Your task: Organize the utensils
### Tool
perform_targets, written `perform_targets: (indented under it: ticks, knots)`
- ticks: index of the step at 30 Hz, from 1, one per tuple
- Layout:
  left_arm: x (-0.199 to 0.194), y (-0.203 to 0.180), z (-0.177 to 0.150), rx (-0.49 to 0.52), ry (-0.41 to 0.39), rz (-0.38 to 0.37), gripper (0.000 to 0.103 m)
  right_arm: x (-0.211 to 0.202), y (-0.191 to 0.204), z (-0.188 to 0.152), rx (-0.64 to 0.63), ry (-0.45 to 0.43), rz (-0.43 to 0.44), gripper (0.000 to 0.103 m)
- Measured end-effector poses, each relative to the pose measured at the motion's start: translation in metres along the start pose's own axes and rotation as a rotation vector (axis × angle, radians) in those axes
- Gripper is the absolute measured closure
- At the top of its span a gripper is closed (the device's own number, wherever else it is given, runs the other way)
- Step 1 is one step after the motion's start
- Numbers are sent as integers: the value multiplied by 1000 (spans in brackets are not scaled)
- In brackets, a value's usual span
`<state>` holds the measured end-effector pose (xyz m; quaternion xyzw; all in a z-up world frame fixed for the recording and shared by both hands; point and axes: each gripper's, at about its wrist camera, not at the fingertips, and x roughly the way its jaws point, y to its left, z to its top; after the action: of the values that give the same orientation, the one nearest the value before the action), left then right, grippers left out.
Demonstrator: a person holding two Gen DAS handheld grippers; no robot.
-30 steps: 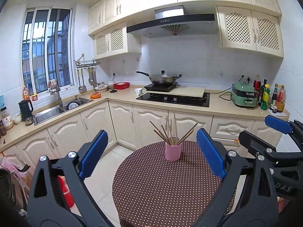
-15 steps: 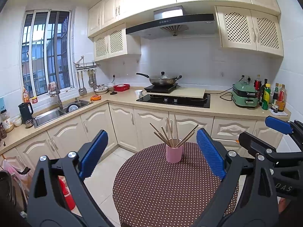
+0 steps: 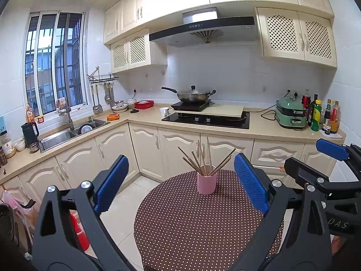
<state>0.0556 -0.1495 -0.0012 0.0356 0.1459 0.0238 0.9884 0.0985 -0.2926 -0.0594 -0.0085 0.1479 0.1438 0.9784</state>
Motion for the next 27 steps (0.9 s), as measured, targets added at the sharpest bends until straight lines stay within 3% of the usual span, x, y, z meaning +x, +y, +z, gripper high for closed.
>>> perform_targets:
  ticks: [27]
  knots:
    - [-3, 3, 1, 7, -9, -2, 10, -1, 1, 1, 5, -6, -5, 19]
